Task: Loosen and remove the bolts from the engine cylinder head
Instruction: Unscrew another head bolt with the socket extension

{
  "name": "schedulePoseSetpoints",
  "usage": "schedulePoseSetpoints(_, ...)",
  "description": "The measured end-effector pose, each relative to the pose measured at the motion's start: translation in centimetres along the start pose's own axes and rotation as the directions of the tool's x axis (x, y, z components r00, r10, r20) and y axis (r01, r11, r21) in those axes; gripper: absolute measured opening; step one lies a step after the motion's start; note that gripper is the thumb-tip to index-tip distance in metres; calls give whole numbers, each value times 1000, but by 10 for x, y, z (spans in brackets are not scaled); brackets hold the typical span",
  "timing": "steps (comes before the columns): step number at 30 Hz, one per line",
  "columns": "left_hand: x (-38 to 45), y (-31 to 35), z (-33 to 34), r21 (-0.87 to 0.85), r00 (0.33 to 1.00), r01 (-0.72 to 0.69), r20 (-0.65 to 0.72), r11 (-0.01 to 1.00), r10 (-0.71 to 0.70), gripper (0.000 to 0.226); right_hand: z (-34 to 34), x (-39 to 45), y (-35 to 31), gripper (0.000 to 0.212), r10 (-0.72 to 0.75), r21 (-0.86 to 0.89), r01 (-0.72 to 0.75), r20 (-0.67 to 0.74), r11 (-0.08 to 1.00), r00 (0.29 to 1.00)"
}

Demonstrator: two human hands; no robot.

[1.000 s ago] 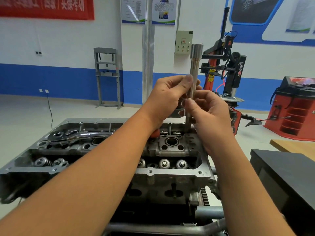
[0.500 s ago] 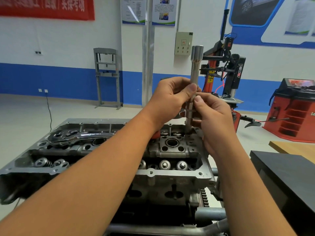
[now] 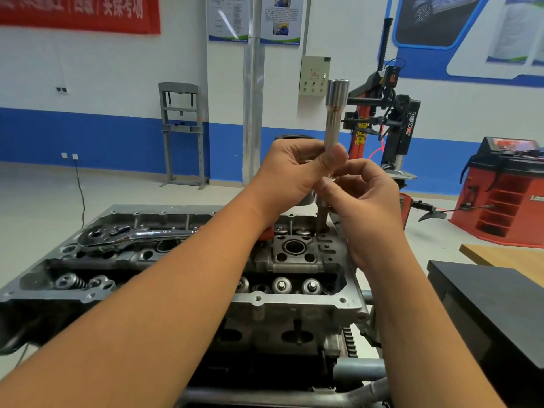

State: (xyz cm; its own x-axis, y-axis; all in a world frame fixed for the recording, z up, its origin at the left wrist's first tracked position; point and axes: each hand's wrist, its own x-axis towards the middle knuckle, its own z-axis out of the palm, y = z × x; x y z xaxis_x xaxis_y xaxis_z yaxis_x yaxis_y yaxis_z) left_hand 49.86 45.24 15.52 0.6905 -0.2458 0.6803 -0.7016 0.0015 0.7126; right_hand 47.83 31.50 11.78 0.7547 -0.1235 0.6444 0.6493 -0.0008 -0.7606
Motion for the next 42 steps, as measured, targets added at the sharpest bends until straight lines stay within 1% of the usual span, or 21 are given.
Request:
schedulePoseSetpoints(2,1,-1,-1,2,999,47,8,999,-47,34,0,1,0,11,46,79,-45,-7,996,999)
schedulePoseSetpoints(4,1,-1,-1,22,997,70,18,997,-70,28,-2,3,-1,10,98,166,-95,-8,982,995)
schedulePoseSetpoints(6,1,-1,-1,59,998,66,9,996,-67,23,-2,4,-1,5,107,199,-109,23,974,994)
schedulePoseSetpoints(7,2,-2,-1,70,998,61,-1,996,-61,20,-1,3,-1,4,99,189,-102,26,977,995)
schedulePoseSetpoints(9,1,-2,-1,51,998,48,-30,998,-47,12,-1,3,0,14,75,148,-74,0,986,997)
schedulePoseSetpoints(10,1,-2,-2,39,998,46,-46,998,-44,11,-1,4,1,16,64,135,-61,-21,989,998)
schedulePoseSetpoints(13,1,-2,-2,59,997,38,-68,998,-34,19,-1,3,1,8,78,155,-73,-29,985,996)
schedulePoseSetpoints(16,1,-2,-3,7,997,66,-37,998,-65,28,-1,5,1,8,97,160,-96,-3,982,995)
schedulePoseSetpoints(19,2,-2,-2,54,998,32,-60,998,-29,24,-2,4,1,5,86,152,-89,27,984,996)
schedulePoseSetpoints(21,3,-4,-2,69,997,8,-82,998,-2,19,-2,3,2,17,46,100,-48,23,994,999)
schedulePoseSetpoints(23,3,-4,-2,88,996,8,-91,996,0,18,-1,3,2,22,15,50,-15,2,999,1000)
schedulePoseSetpoints(27,2,-3,-2,-1,999,52,-7,999,-52,23,0,5,4,10,65,46,-65,11,997,998)
schedulePoseSetpoints(30,3,-3,-2,51,999,15,-38,999,-13,15,-2,6,5,7,89,74,-92,43,993,995)
schedulePoseSetpoints(31,3,-3,-1,59,999,6,-54,998,-3,12,-1,6,5,9,81,65,-84,37,994,996)
schedulePoseSetpoints(33,3,-3,-1,78,996,2,-87,997,5,16,0,5,5,18,47,16,-47,-13,999,999)
schedulePoseSetpoints(34,2,-3,-1,79,996,4,-90,997,3,18,1,5,5,16,36,-2,-36,-29,999,999)
schedulePoseSetpoints(36,2,-2,-2,22,998,25,-57,999,-23,22,1,6,7,4,44,-18,-44,-8,999,999)
schedulePoseSetpoints(37,1,-2,-2,-13,998,41,-39,999,-42,26,1,6,7,7,57,-17,-56,5,998,998)
schedulePoseSetpoints(39,2,-1,-2,-18,998,47,-40,999,-48,29,-1,6,7,13,83,23,-84,38,996,996)
schedulePoseSetpoints(41,2,-2,-2,9,997,28,-67,1000,-27,25,-1,5,4,7,103,61,-107,63,992,993)
schedulePoseSetpoints(42,3,-3,-2,10,997,22,-77,1000,-21,22,-1,5,4,11,95,46,-98,58,994,994)
